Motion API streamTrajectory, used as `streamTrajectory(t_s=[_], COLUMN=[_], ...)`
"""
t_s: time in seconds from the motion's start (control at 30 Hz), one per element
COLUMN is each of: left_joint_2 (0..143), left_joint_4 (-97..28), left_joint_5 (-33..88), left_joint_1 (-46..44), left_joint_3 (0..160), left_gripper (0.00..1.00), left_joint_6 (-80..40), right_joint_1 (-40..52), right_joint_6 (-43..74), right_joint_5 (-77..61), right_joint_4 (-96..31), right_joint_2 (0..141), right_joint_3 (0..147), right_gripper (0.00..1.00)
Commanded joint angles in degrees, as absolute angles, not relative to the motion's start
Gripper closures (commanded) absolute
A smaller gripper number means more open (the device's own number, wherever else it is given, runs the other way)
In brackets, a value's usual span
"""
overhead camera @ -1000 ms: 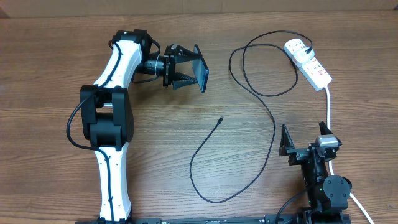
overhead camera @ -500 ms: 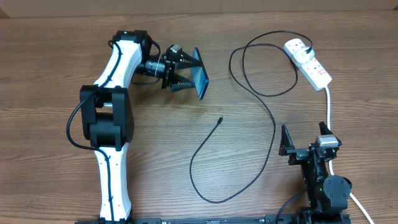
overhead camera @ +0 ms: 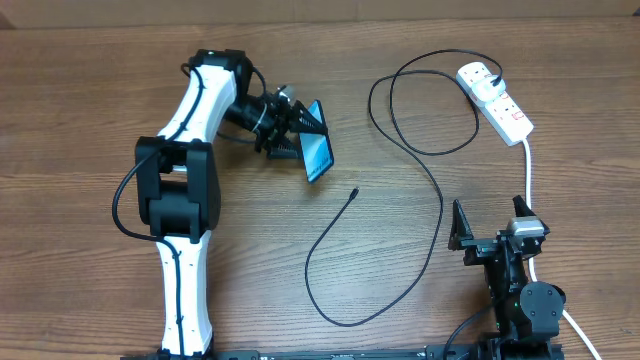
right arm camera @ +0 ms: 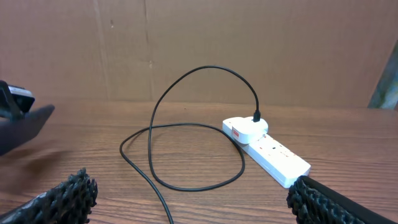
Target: Plug charger to phone and switch on socket
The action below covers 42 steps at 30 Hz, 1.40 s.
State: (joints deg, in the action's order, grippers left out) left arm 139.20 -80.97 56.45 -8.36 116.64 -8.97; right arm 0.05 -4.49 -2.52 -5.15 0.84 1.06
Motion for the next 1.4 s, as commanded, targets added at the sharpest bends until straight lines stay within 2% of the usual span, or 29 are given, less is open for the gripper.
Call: streamTrajectory(t_s=[0.0,0.3,0.53,0.7,0.83,0.97,1.03,1.37], left_joint_2=[137.4,135.2,135.2,135.2,135.2,135.2,135.2,135.1], left_joint_4=[-80.7,-79.2,-78.4,-76.8,-76.2,-76.4,-76.6,-79.2], left_joint_5=[50.7,27.6,6.1,-4.4,-5.5,-5.5,-5.5,-4.1], left_joint_1=[-9.4,-11.0,-16.2,-20.1,-21.1,-21.0,-20.9,-20.9], left_joint_3=[118.3,118.3,118.3,118.3,118.3,118.3,118.3,120.1], left_gripper=[0.44,0.43,0.41,0.39,0.36,0.28,0.20,0.11], left_joint_6=[-8.1,-16.1,-22.9,-26.2,-26.5,-26.4,-26.4,-26.4], right_joint_1=[0.3,0.3,0.3,0.3,0.3,0.3,0.3,0.3], right_joint_6=[-4.8,-4.8,-4.8,-4.8,-4.8,-4.8,-4.8,-4.8], right_joint_5=[-2.2,-2.2,-2.2,-2.2,-2.2,-2.2,-2.2,-2.2], right_joint_4=[-4.8,-4.8,-4.8,-4.8,-4.8,-4.8,-4.8,-4.8], right_joint_2=[0.2,0.2,0.2,0.2,0.2,0.2,0.2,0.2], right_joint_3=[0.5,0.5,0.5,0.5,0.5,0.5,0.5,0.5], right_gripper=[0.00,0.00,0.00,0.00,0.00,0.00,0.00,0.00])
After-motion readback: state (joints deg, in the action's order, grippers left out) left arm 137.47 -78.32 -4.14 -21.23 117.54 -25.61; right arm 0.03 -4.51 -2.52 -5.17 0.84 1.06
